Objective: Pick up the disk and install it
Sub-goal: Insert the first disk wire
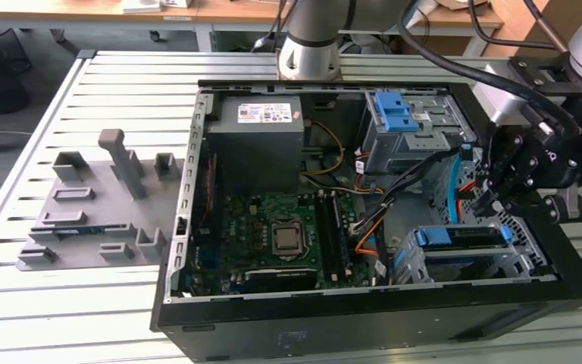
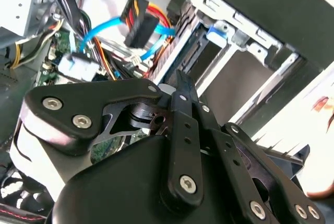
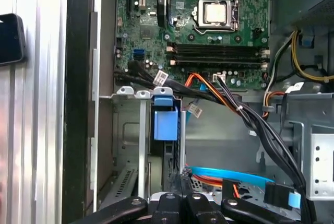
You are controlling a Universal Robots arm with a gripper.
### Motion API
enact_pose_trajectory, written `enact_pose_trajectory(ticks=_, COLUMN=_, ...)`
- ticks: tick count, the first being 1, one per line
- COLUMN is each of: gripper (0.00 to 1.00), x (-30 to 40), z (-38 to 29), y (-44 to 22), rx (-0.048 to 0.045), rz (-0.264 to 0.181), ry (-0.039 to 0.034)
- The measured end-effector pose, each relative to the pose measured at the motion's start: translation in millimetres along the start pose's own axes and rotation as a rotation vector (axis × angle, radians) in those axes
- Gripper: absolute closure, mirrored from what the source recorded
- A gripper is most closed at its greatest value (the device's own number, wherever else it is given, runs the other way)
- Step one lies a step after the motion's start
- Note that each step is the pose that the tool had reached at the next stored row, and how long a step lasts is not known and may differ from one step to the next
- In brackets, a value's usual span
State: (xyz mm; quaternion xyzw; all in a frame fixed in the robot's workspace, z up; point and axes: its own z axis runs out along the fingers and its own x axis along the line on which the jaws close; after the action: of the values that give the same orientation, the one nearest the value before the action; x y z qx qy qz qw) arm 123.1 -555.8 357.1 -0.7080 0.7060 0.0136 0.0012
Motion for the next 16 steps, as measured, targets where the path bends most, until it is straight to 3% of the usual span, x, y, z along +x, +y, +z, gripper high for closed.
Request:
enact_pose_trajectory(ticks=4, gripper=0.89, x=-2.1, z=-1.6, y=-2.7, rx=0.0000, rz=0.000, ry=0.0002)
enact_pose_trajectory(ticks=16, gripper=0.89, x=-8.5, z=-18.5, y=-6.5, rx=0.0000, rz=0.000, ry=-0.0001)
